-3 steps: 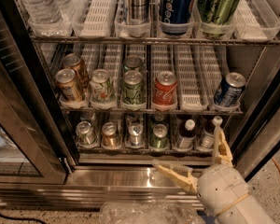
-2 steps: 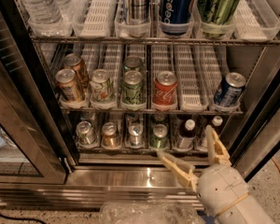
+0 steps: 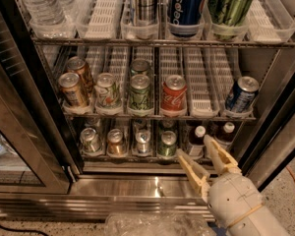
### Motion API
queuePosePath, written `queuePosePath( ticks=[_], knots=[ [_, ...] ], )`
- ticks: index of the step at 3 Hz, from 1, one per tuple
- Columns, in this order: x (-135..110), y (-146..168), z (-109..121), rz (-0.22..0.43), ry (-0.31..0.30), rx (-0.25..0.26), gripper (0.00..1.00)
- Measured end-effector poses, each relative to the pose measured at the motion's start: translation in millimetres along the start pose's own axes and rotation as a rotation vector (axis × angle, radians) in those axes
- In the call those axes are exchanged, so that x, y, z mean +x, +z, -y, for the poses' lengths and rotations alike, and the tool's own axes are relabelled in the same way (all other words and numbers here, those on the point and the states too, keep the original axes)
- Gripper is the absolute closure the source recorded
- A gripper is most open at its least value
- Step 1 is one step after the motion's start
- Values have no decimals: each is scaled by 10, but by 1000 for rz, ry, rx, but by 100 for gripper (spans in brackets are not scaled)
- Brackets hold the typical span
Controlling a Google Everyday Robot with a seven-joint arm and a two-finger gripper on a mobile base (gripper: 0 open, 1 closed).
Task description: Pick coke can from middle shelf of fridge
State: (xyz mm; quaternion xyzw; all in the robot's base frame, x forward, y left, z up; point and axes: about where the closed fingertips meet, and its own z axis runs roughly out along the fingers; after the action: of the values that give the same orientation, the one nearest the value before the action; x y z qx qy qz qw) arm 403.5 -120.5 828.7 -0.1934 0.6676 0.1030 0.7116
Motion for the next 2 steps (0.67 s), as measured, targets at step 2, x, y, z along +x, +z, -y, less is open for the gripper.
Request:
queuePosePath(
  ticks=[2],
  knots=[
    [0,0,0,0,0,0,45]
  ],
)
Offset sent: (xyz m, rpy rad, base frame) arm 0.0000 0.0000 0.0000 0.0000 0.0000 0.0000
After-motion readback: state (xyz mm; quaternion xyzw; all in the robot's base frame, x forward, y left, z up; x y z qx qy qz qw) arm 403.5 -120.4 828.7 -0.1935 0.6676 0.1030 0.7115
